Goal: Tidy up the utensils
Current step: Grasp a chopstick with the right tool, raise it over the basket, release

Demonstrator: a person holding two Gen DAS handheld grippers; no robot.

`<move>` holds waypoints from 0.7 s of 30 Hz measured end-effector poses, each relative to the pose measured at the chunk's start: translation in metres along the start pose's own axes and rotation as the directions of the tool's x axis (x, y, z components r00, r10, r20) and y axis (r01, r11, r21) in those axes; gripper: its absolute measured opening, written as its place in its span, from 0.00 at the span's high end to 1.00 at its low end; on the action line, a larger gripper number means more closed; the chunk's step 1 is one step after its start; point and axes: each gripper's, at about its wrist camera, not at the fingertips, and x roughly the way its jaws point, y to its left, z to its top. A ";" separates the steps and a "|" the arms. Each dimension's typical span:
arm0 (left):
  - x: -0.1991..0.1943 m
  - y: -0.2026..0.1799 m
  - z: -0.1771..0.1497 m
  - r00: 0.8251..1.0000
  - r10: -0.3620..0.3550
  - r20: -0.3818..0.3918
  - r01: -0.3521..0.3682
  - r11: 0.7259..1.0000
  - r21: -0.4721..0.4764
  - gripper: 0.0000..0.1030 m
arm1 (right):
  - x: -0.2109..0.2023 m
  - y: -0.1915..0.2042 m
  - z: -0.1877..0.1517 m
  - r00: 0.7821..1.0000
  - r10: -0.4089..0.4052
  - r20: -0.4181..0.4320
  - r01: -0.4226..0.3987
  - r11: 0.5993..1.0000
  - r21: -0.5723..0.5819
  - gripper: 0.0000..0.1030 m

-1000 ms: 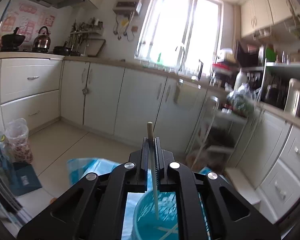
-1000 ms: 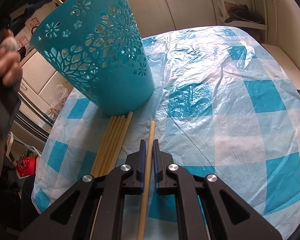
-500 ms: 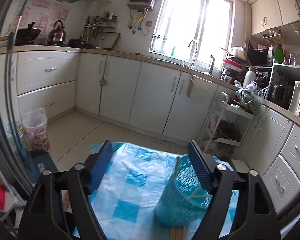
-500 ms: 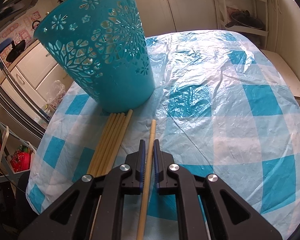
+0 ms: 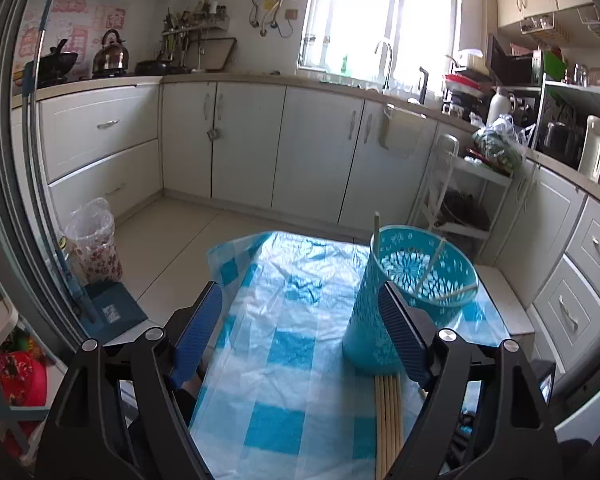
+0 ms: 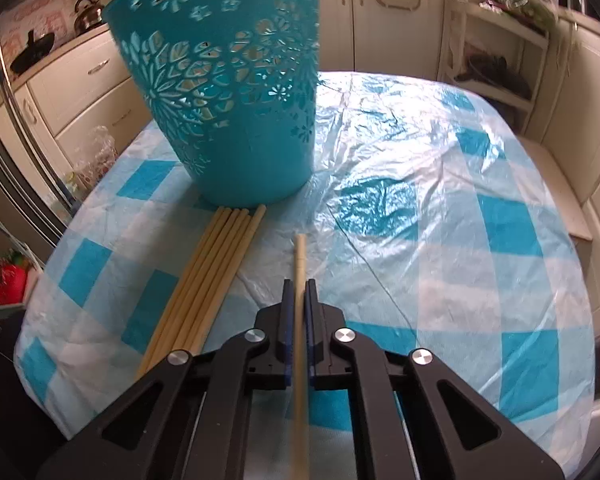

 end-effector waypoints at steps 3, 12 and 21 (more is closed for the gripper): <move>-0.003 0.000 -0.003 1.000 -0.005 -0.022 0.005 1.000 0.013 0.25 | -0.016 -0.005 -0.002 0.998 0.052 0.031 -0.053 0.998 0.040 0.94; -0.008 -0.007 -0.011 0.998 -0.028 -0.058 0.030 0.999 0.037 0.24 | -0.070 -0.013 -0.004 0.961 0.227 0.157 -0.248 0.960 0.128 0.94; -0.007 -0.006 -0.018 0.995 -0.040 -0.090 0.042 0.999 0.022 0.23 | -0.126 -0.006 0.035 0.873 0.351 0.339 -0.414 0.900 0.136 0.94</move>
